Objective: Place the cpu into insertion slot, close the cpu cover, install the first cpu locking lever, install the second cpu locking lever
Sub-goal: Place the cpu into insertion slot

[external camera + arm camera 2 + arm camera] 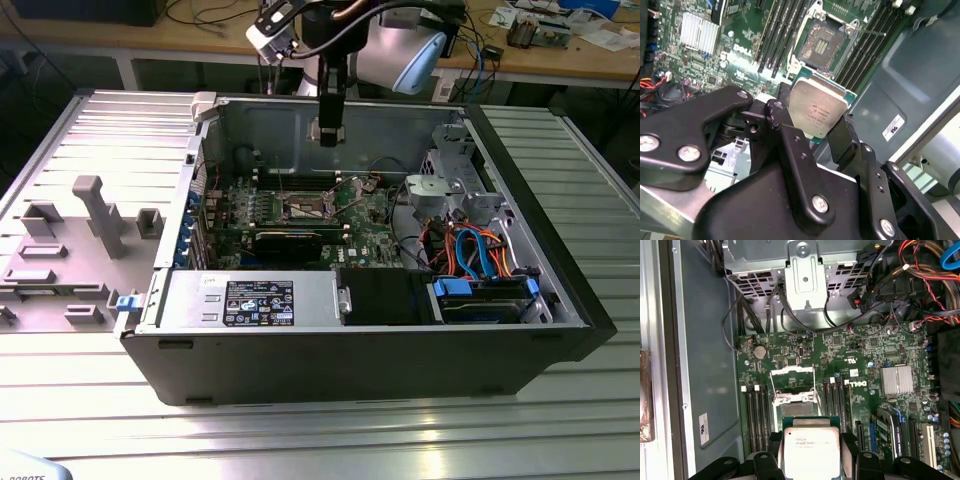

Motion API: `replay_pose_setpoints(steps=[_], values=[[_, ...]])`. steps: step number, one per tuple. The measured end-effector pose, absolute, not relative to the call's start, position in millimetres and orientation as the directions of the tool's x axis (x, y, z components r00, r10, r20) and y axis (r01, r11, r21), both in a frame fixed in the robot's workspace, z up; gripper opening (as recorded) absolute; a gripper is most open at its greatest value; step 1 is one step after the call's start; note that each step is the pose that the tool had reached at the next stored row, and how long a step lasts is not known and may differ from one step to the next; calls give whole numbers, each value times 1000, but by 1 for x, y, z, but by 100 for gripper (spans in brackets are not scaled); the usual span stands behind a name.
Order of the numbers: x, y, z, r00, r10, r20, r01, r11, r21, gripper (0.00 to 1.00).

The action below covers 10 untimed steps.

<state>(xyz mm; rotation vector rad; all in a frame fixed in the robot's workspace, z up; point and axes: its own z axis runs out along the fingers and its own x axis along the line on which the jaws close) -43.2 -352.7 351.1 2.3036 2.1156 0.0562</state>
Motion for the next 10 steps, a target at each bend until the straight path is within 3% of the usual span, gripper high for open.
replay_pose_setpoints(steps=[10], values=[[-55,-353,331,54,998,17,998,-55,24,54]])
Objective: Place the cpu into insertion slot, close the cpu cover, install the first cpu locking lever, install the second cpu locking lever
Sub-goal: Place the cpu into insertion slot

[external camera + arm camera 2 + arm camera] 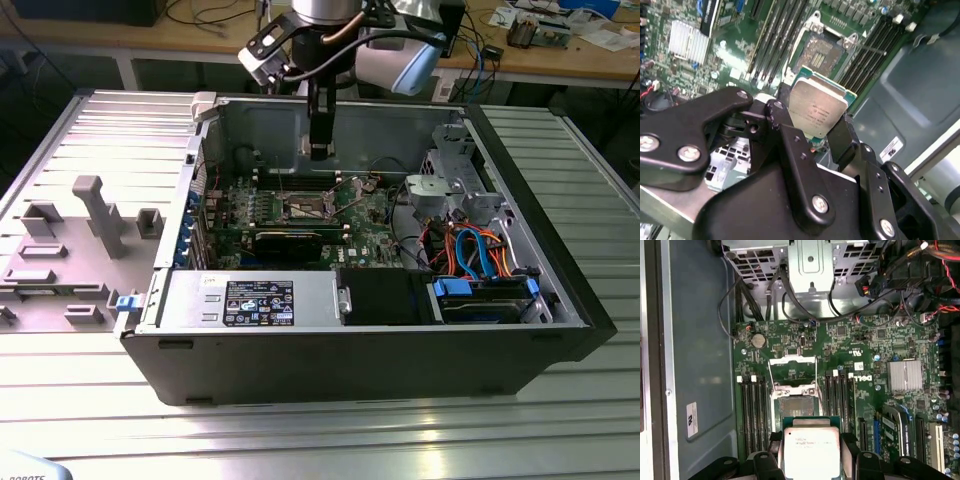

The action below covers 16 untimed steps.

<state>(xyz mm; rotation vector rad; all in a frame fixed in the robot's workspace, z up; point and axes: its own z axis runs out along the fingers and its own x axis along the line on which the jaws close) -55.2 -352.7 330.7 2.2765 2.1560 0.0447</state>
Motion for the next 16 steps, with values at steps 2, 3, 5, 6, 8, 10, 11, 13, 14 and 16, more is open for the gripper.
replay_pose_setpoints(steps=[2,3,5,6,8,10,11,13,14,16], values=[[-57,-353,329,49,999,17,998,-49,24,54],[-57,-353,328,40,999,17,999,-41,24,54],[-58,-352,325,5,1000,17,1000,-5,24,54],[-58,-352,324,-5,1000,17,1000,5,24,54],[-59,-351,321,-15,1000,17,1000,15,24,54],[-60,-350,319,-22,1000,17,999,21,24,54],[-61,-349,318,-24,1000,17,999,24,24,54],[-63,-347,315,-25,1000,17,999,25,24,54],[-64,-346,313,-26,1000,17,999,26,24,54],[-66,-346,309,-26,1000,17,999,26,23,54]])
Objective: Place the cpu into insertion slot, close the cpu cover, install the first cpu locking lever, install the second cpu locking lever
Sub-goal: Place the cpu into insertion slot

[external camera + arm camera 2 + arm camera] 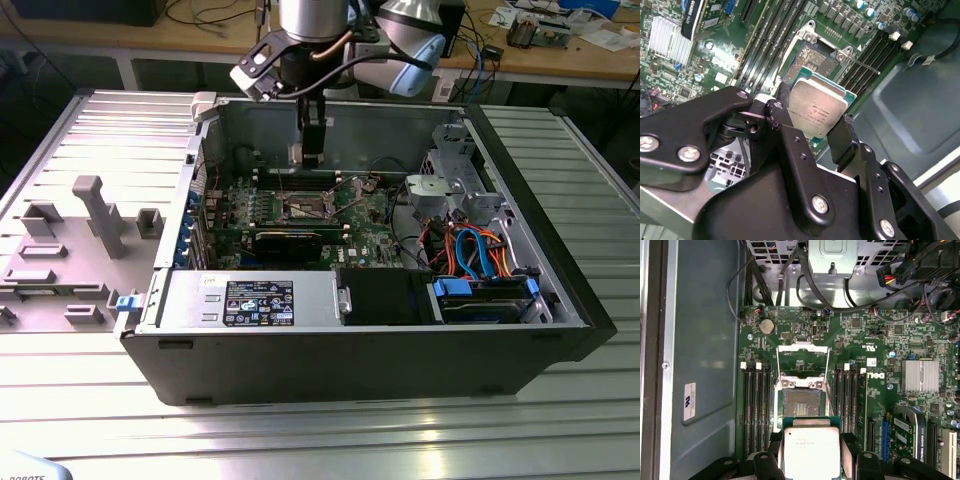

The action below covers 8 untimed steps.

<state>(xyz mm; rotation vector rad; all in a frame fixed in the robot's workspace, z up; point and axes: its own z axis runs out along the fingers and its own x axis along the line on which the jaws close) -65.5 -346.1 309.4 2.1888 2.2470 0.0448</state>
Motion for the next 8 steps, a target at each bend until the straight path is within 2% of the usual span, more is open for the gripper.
replay_pose_setpoints(steps=[8], values=[[-66,-345,301,-26,1000,17,1000,26,13,54]])
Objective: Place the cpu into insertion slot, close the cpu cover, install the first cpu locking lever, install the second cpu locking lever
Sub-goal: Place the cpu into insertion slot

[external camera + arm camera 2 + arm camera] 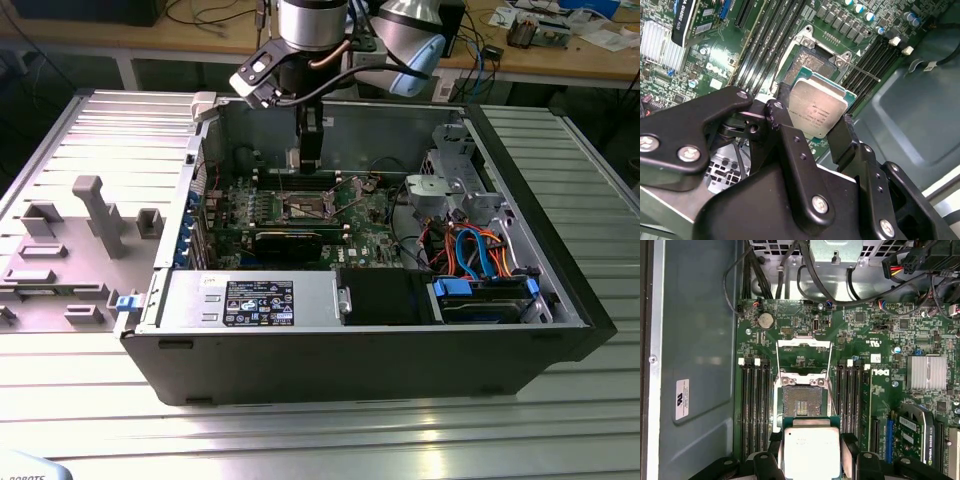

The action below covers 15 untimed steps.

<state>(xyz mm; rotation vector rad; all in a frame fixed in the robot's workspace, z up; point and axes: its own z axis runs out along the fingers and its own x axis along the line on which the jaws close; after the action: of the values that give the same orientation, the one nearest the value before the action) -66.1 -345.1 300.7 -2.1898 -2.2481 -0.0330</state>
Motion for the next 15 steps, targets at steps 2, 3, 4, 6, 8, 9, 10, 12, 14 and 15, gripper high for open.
replay_pose_setpoints(steps=[2,3,4,6,8,9,10,12,14,15], values=[[-66,-345,301,-26,1000,17,1000,26,13,54],[-66,-345,300,-27,1000,16,1000,26,13,54],[-66,-345,300,-27,1000,15,1000,26,13,54],[-66,-344,298,-26,1000,12,1000,26,14,54],[-66,-343,296,-26,1000,11,1000,25,17,54],[-66,-343,296,-24,1000,11,1000,24,17,54],[-66,-343,295,-22,1000,11,1000,22,18,54],[-66,-342,293,-18,1000,11,1000,18,18,54],[-66,-340,291,-17,1000,11,1000,17,18,54],[-66,-340,289,-17,1000,11,1000,17,18,54]])
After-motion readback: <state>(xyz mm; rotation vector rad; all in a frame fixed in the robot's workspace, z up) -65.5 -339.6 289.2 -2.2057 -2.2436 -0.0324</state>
